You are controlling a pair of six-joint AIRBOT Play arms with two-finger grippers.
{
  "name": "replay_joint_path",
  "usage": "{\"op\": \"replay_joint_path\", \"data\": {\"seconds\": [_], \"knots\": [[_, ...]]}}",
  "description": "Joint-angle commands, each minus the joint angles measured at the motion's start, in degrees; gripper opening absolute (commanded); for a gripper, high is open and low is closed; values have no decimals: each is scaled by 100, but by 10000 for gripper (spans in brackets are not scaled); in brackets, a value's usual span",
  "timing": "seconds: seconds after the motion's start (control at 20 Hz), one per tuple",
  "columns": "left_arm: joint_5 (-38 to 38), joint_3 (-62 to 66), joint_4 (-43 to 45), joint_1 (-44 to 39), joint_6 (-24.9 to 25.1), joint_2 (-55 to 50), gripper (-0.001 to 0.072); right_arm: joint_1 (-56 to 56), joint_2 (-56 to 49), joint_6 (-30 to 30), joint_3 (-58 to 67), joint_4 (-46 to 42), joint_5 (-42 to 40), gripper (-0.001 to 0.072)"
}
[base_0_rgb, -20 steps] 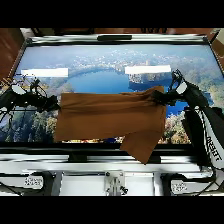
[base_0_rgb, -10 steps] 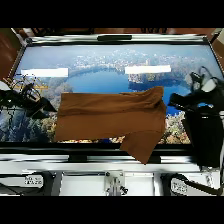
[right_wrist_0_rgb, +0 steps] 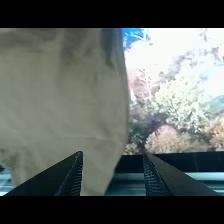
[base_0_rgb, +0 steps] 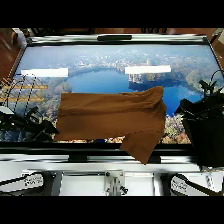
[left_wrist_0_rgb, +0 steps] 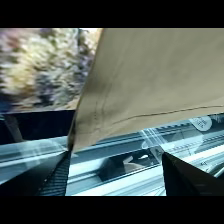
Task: Fold the shirts.
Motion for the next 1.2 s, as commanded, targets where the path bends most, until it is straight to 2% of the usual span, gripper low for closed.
{"op": "replay_joint_path", "data": {"seconds": [0.0, 0.25, 0.3, 0.4, 0.5, 0.6, 0.7, 0.75, 0.9, 1.15], "knots": [[444, -378, -155, 63, 210, 42, 663, -31, 9, -35, -2, 192, -4, 498], [857, -415, -273, 35, 210, 24, 656, -31, 9, -37, -2, 192, 26, 498], [892, -417, -308, 0, 210, 22, 597, -31, 9, -35, -2, 192, 22, 498], [927, -459, -494, -98, 203, 15, 420, -31, 9, -33, -35, 197, 11, 498], [1023, -568, -776, -199, 205, 15, 352, -28, 9, -92, -337, 319, 101, 498], [960, -610, -861, -214, 205, 15, 61, -31, 11, -306, -852, 409, 168, 498], [796, -605, -859, -214, 343, 31, 36, -31, 116, -857, -1412, 815, 131, 498], [787, -605, -859, -214, 343, 35, 36, -31, 232, -903, -1657, 855, -44, 498], [789, -605, -861, -216, 413, 46, 36, -31, 555, -704, -2291, 616, -608, 498], [815, -605, -975, -216, 444, 59, 36, -31, 566, -662, -2802, 841, -1040, 498]]}}
